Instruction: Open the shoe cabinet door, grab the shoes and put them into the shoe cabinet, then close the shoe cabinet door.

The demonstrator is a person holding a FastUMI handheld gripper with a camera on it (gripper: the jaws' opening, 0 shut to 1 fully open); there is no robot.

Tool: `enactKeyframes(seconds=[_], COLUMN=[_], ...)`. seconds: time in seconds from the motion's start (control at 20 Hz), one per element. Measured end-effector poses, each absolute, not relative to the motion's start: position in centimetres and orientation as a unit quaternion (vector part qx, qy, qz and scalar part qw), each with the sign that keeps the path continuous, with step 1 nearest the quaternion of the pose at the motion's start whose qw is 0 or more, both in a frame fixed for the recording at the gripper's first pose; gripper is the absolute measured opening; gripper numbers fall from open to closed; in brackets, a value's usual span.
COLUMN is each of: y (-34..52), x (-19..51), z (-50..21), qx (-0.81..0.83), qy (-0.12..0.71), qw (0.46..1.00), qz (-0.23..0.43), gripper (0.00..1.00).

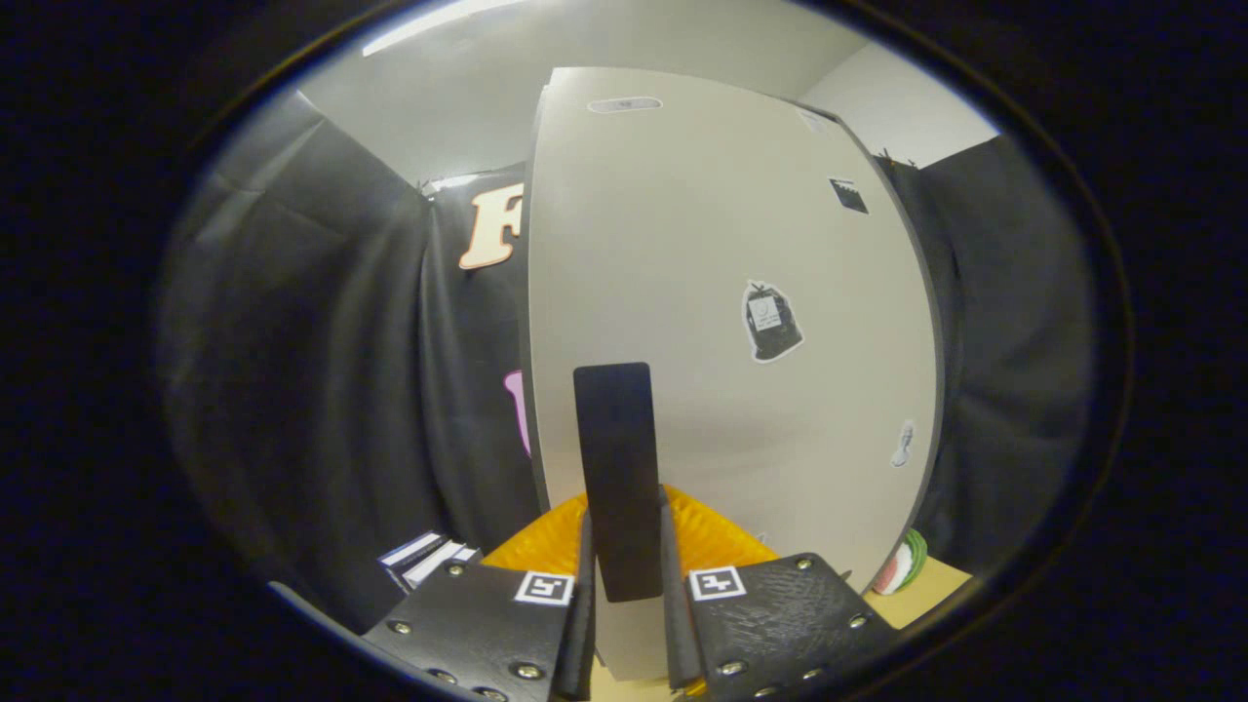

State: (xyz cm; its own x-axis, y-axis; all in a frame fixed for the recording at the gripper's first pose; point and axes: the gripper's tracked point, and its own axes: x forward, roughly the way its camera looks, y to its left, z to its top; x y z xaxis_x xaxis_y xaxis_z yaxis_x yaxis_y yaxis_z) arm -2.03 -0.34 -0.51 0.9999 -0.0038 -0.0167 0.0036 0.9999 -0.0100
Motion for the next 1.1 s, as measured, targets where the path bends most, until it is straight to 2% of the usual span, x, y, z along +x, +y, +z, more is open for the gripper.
enactKeyframes(seconds=[0.75,1.1], y=[-7.6,-15.7], x=[-14.0,-19.2], z=[1.2,2.4], qx=[0.001,-0.008], qy=[0.031,0.025], qw=[0.999,1.000], qz=[0.040,-0.003], gripper=[0.28,0.28])
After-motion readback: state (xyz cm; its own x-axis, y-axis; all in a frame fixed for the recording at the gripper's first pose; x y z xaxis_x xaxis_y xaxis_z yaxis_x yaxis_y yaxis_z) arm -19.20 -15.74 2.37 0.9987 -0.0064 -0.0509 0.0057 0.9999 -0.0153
